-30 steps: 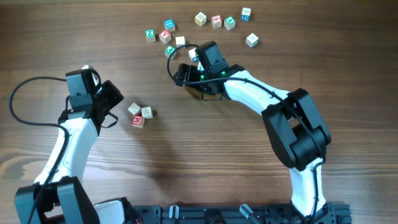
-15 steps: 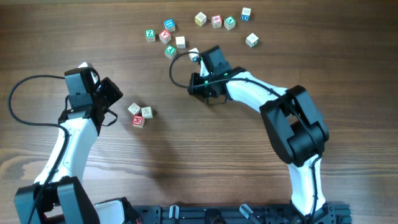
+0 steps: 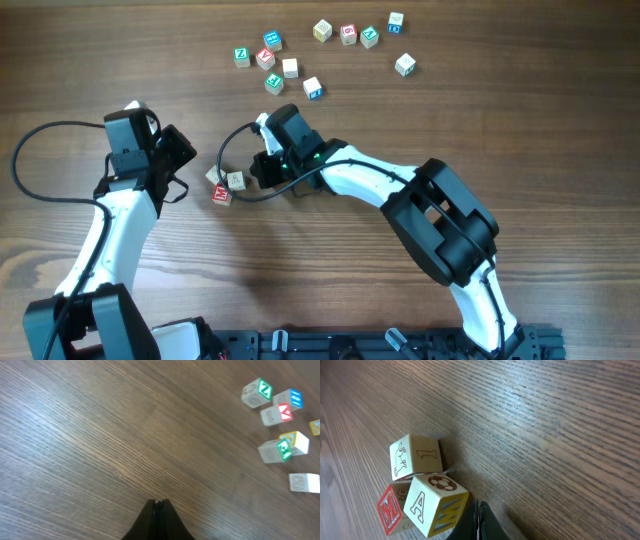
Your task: Form a circle
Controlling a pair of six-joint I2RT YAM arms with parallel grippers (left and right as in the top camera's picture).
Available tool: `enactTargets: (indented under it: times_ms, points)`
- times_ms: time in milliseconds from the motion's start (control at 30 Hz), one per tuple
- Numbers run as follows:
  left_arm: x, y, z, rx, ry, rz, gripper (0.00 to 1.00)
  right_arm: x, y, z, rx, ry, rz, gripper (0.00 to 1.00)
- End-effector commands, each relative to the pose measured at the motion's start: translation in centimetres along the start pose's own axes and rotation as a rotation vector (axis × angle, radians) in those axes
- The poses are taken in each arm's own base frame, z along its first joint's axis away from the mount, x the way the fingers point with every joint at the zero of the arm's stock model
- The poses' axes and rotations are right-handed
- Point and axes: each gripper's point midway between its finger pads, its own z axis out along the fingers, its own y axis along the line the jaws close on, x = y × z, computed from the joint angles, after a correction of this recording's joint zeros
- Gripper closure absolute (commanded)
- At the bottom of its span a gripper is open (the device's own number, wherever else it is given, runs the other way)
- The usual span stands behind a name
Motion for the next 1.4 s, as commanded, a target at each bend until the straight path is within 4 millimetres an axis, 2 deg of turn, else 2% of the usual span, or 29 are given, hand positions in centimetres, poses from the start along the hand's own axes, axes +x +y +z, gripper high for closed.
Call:
enactTargets:
  times_ms: [0, 100, 167, 500, 1100, 1367]
  points:
    - [-0.6, 2.1, -0.1, -0.117, -0.036, -0.014, 0.96, 1.1, -0.9, 0.7, 0.002, 0.026, 0.027, 0.95]
    - [-0.6, 3.4, -0.3, -0.189, -0.045, -0.013, 0.96, 1.1, 0.6, 0.7, -0.079, 0.037, 0.039, 0.95]
    - [-0.7, 3.6, -0.3, -0.197, -0.049, -0.013, 0.96, 0.8, 1.2, 0.6, -0.110, 0.032, 0.051, 0.96]
    - [-1.0, 5.6, -0.6, -0.236, -0.043, -0.054, 0.96, 0.7, 1.2, 0.6, -0.110, 0.031, 0.074, 0.95]
    - [-0.9, 5.6, -0.6, -0.237, -0.040, -0.053, 0.96, 0.8, 1.2, 0.6, -0.109, 0.035, 0.156, 0.95]
    - [-0.9, 5.6, -0.6, -0.237, -0.040, -0.053, 0.96, 0.7, 1.1, 0.6, -0.104, 0.039, 0.268, 0.96]
